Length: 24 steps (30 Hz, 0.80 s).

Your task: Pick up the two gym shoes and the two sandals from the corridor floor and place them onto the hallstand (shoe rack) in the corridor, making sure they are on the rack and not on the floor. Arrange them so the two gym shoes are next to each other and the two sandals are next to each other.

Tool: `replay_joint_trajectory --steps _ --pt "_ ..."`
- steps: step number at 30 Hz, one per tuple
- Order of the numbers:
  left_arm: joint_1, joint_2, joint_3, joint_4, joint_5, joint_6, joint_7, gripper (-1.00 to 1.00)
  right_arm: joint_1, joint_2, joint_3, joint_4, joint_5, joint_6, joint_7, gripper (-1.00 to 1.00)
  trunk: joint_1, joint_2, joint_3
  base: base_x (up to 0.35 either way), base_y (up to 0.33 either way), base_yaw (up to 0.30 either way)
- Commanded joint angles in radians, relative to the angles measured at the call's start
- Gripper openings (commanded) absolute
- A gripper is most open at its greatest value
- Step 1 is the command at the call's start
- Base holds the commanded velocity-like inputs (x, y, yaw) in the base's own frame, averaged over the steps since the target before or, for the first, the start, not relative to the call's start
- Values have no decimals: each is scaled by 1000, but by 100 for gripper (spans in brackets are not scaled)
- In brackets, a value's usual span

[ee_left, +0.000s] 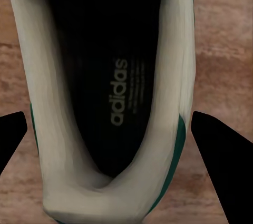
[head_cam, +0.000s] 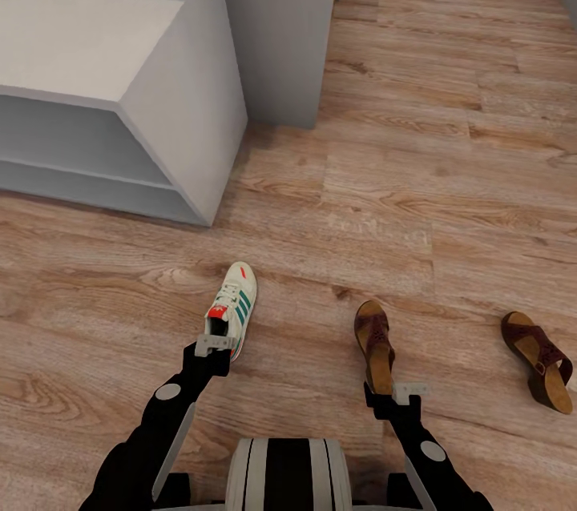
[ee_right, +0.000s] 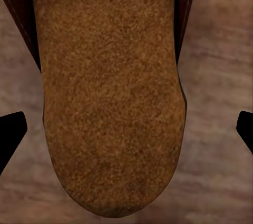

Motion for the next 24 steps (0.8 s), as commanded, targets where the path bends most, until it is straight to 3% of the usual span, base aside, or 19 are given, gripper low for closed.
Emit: replay_joint_trajectory --steps 1,5,16,17,24 --pt "0 0 0 10 -1 5 -1 -100 0 0 0 0 -1 -3 0 100 1 0 -4 0 0 0" --pt "0 0 1 10 -1 5 -1 -100 0 1 0 0 -1 -3 0 100 2 -1 -20 0 0 0" --pt "0 0 0 10 -1 5 -1 -100 0 1 0 0 -2 -3 0 100 2 -1 -20 0 0 0" --pt "0 0 0 10 -1 5 -1 -100 0 1 0 0 -2 -3 -1 -100 2 -1 -20 0 0 0" --pt "0 0 1 10 -1 5 -1 -100 0 1 0 0 -1 -2 -2 -100 2 -1 -20 0 0 0"
